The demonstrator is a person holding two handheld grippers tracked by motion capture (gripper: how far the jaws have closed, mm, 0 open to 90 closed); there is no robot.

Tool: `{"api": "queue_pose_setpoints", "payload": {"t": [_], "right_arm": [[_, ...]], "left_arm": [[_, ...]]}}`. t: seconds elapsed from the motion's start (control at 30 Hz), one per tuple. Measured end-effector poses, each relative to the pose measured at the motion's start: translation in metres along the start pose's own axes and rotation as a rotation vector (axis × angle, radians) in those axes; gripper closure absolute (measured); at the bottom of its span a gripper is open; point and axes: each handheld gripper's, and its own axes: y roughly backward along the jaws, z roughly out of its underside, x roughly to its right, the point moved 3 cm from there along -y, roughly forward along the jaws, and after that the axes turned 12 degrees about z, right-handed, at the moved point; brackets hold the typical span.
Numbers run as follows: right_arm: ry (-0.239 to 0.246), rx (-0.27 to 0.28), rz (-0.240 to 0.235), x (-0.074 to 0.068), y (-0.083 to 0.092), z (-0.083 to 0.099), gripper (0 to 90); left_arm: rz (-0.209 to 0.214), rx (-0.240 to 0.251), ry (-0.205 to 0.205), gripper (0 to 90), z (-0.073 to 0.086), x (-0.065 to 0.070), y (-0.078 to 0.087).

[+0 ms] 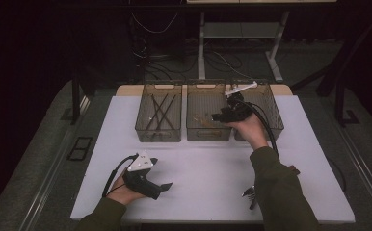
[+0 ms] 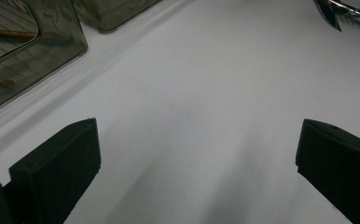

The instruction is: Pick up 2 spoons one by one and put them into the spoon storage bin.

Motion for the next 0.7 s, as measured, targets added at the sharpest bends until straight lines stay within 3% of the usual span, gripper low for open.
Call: {"api": "queue_pose_setpoints", "payload": {"t": [0.17,0.23,0.47,0.7], "right_arm": [[0.012,0.042,-0.053,-0.002,0.022,0.005,42.0],[0.024,0.056,-0.061,-0.002,0.029,0.008,40.6],[0.047,0.087,-0.064,-0.002,0.05,0.026,39.7],[0.064,0.08,-0.044,0.0,0.065,0.054,42.5]], "left_arm": [[-0.002,-0.002,0.002,0.0,0.0,0.0,0.0],[0.0,-0.024,-0.014,0.0,0.0,-0.001,0.001],[-0.002,-0.022,-0.008,0.0,0.001,0.0,0.001],[-0.003,-0.023,-0.007,0.0,0.001,0.0,0.001]]}}
